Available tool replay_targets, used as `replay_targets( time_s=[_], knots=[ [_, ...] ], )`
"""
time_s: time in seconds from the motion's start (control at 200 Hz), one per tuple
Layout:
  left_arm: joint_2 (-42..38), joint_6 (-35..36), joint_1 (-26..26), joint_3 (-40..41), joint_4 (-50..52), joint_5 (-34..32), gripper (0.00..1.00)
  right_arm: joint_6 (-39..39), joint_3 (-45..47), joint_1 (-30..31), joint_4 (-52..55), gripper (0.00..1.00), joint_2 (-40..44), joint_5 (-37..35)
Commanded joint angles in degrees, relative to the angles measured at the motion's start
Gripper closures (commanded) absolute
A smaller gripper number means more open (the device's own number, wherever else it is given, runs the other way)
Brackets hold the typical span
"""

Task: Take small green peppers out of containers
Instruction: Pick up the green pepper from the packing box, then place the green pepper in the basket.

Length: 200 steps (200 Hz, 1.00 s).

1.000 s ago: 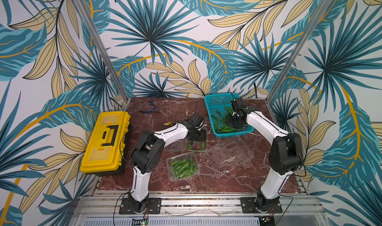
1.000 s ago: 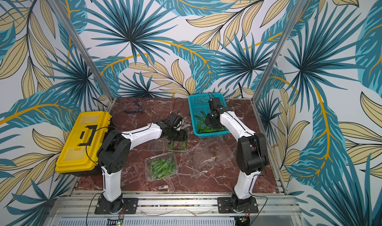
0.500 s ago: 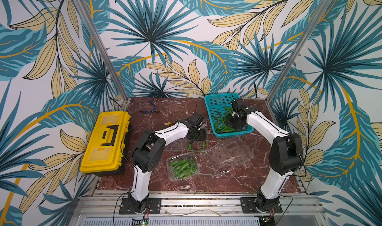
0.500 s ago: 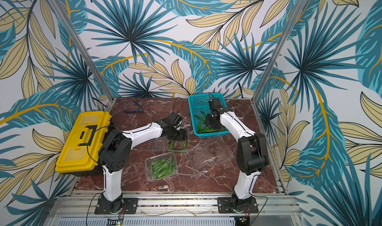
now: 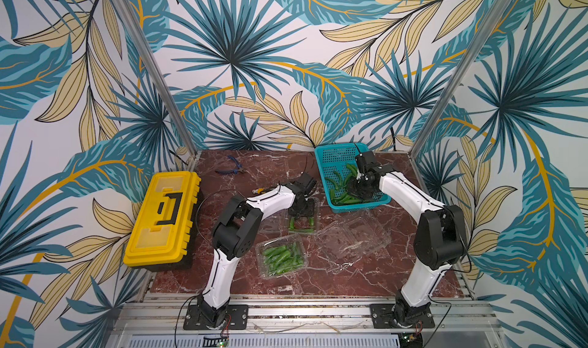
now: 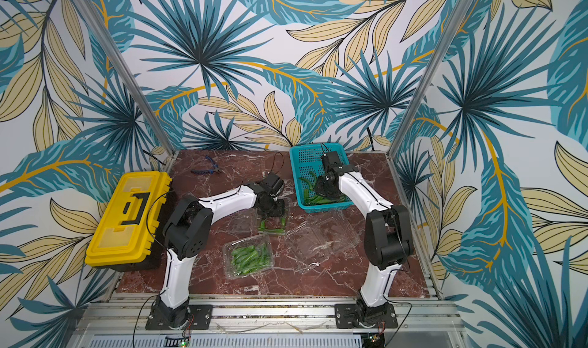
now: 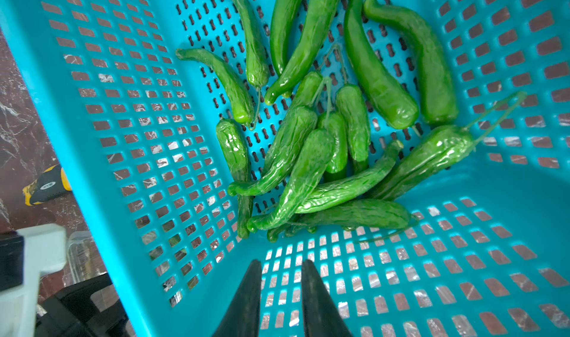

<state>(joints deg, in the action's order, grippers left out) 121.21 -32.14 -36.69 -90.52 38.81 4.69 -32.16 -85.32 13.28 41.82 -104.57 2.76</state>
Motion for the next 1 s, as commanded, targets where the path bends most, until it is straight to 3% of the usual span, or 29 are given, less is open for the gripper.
replay_targets(
  time_s=[0.0, 0.27, 0.436, 0.666, 0.996],
  knots=[
    [1.0, 0.9, -0.2, -1.9, 3.9, -2.2, 0.45, -0.8, 0.9, 0.6, -0.7, 0.74, 2.1, 0.8],
    [1.0, 1.7, -0.2, -1.5, 4.3, -1.4, 0.55, -1.1, 0.8, 0.8, -0.9, 0.74, 1.5, 1.2],
    [0.9, 3.1, -0.4, -3.1, 4.3, 0.5, 0.78, -1.3, 1.2, 1.0, -1.1, 0.74, 1.0, 1.2],
    [-4.3, 5.0, -1.1, -5.2, 4.1, -1.2, 1.0, -1.3, 1.9, 1.0, -1.1, 0.74, 1.9, 0.3],
    [-15.4, 12.4, -2.9, -2.9, -12.5, 4.5, 1.0, -1.4, 4.7, 1.0, -1.9, 0.74, 4.0, -2.0]
  ],
)
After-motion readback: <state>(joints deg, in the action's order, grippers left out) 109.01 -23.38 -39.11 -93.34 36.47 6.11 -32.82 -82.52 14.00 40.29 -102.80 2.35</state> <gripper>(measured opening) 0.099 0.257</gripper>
